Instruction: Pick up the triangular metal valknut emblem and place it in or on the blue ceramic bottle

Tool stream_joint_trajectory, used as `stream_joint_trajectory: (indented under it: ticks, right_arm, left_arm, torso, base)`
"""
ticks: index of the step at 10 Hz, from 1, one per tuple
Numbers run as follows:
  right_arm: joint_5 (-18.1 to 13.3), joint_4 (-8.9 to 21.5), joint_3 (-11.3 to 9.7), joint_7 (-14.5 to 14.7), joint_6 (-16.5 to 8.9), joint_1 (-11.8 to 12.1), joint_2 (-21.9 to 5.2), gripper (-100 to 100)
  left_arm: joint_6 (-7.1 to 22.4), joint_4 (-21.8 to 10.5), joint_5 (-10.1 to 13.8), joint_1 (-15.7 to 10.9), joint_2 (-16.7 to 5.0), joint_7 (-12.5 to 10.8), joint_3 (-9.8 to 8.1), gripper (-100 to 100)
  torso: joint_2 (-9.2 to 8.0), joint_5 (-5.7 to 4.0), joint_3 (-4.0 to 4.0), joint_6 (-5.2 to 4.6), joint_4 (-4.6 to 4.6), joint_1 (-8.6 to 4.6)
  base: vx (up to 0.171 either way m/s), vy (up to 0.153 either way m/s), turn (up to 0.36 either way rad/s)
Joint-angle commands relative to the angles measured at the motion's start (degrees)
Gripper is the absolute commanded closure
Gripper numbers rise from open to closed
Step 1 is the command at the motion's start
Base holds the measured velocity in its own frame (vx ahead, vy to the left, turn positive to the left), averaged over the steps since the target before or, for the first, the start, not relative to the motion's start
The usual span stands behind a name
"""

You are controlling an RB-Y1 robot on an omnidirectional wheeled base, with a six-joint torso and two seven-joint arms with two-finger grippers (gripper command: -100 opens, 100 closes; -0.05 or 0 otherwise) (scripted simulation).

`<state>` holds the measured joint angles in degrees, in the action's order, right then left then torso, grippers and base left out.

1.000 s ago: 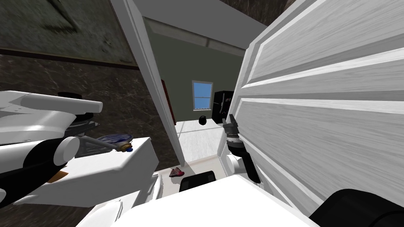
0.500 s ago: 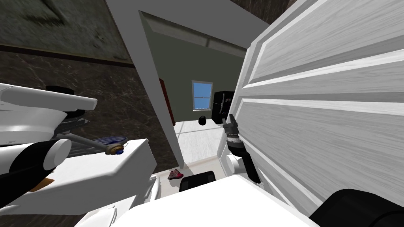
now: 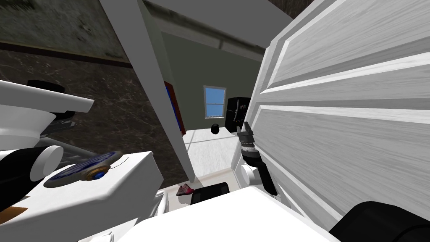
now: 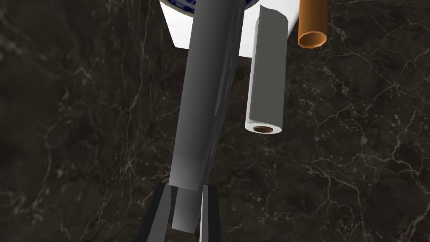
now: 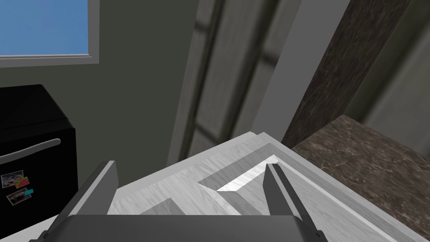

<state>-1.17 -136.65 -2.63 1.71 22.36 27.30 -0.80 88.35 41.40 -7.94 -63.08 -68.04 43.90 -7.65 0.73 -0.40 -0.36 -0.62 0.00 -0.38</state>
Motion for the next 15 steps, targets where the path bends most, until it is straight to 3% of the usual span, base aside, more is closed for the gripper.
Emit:
stream_joint_trajectory:
  ticks: [1,3,5,6,10,11,12,15]
  right_arm:
    - [0.0,0.0,0.0,0.0,0.0,0.0,0.0,0]
    - [0.0,0.0,0.0,0.0,0.0,0.0,0.0,0]
    - [0.0,0.0,0.0,0.0,0.0,0.0,0.0,0]
    - [0.0,0.0,0.0,0.0,0.0,0.0,0.0,0]
    - [0.0,0.0,0.0,0.0,0.0,-0.01,0.0,0]
    - [0.0,0.0,0.0,0.0,0.0,-0.01,0.0,0]
    - [0.0,0.0,0.0,0.0,0.0,-0.01,0.0,0]
    - [0.0,0.0,0.0,0.0,0.0,0.0,0.0,0]
  left_arm:
    - [0.71,1.73,-0.88,-0.27,-1.05,0.74,0.81,100]
    - [0.77,3.05,-1.98,-0.73,-2.1,1.37,1.85,100]
    - [1.68,4.55,-1.52,0.58,-1.92,1.14,1.19,100]
    - [1.63,4.49,-1.59,0.47,-1.94,1.17,1.27,-100]
    - [1.63,4.49,-1.58,0.48,-1.93,1.17,1.27,-100]
    - [1.63,4.49,-1.58,0.48,-1.93,1.17,1.27,0]
    - [3.56,5.43,-1.65,-0.87,-3.08,2.61,1.24,-100]
    - [6.12,6.67,-1.75,-2.66,-4.62,4.54,1.2,-100]
  torso:
    - [0.0,0.0,0.0,0.0,0.0,0.0]
    - [-0.05,-0.06,0.04,0.02,0.03,-0.06]
    - [-0.01,-0.09,0.02,-0.01,0.02,-0.11]
    - [-0.1,-0.05,0.07,0.0,0.04,-0.05]
    - [-0.23,-0.04,0.15,0.01,0.07,0.0]
    - [-0.23,-0.04,0.15,0.01,0.08,0.0]
    - [-0.24,-0.04,0.15,0.01,0.08,0.0]
    - [-0.23,0.0,0.15,0.02,0.08,0.14]
  base:
    - [0.039,-0.018,-0.028]
    - [0.063,-0.019,-0.015]
    - [0.038,-0.009,-0.002]
    - [0.0,0.0,0.0]
    - [0.0,0.0,0.0]
    - [0.0,0.0,0.0]
    - [0.004,0.027,-0.023]
    - [0.008,0.042,-0.016]
